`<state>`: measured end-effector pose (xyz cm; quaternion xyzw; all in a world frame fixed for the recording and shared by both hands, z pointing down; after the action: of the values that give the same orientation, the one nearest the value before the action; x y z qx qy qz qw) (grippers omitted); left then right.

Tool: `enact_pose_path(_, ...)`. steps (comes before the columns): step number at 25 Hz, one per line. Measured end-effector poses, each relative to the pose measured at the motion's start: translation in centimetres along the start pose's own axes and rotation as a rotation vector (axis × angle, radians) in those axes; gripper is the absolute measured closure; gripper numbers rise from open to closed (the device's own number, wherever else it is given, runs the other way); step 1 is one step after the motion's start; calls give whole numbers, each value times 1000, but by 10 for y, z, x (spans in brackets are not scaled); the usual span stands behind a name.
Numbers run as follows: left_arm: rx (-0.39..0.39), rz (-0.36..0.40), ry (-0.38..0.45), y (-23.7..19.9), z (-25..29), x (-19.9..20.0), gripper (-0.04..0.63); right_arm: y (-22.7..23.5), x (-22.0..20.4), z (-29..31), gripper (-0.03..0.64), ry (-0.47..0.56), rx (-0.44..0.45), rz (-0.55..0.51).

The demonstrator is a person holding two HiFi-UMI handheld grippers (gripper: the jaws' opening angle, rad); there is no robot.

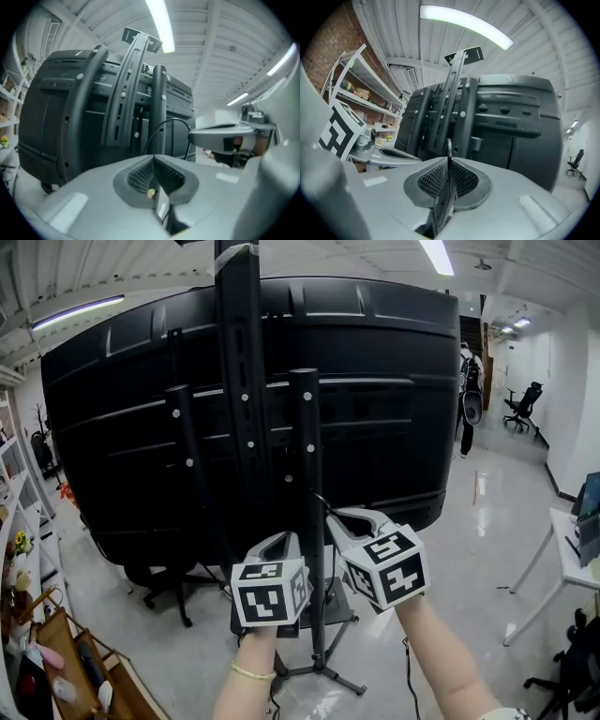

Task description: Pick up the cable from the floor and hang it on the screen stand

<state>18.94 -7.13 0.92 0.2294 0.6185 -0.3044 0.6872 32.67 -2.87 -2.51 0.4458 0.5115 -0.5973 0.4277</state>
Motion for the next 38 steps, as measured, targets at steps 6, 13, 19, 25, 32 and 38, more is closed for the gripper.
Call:
enact_pose_path(6,16,66,86,3,17,69,588,25,71,12,594,110,-23,-45)
enact_pose_path(13,61,123,171,-12,24,133,588,66,157,23,594,237,-89,-39)
enact_pose_path(19,73,151,203,-18,32,156,588,87,201,44,598,243,-147,-65)
enact_pose_path(25,92,140,213,-26,34,166,588,90,208,64,598,162,-189,-88)
enact_pose_path(32,79,189,159,-20,38,130,588,83,159,69,589,158,-169,-4)
enact_pose_path(38,34,134,167,-1,16,69,588,53,81,38,604,185,-91,17)
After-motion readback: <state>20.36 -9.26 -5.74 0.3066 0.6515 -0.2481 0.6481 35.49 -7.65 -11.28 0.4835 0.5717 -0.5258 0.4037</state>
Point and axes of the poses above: the fingertips, and each gripper's own axes: z forward along the fingers, y to its right, x out of its top, the point moved 8 cm from there along -z, backward along the fingers, and after that the axes turned 8 degrees about -x, right-handed, at the moved point
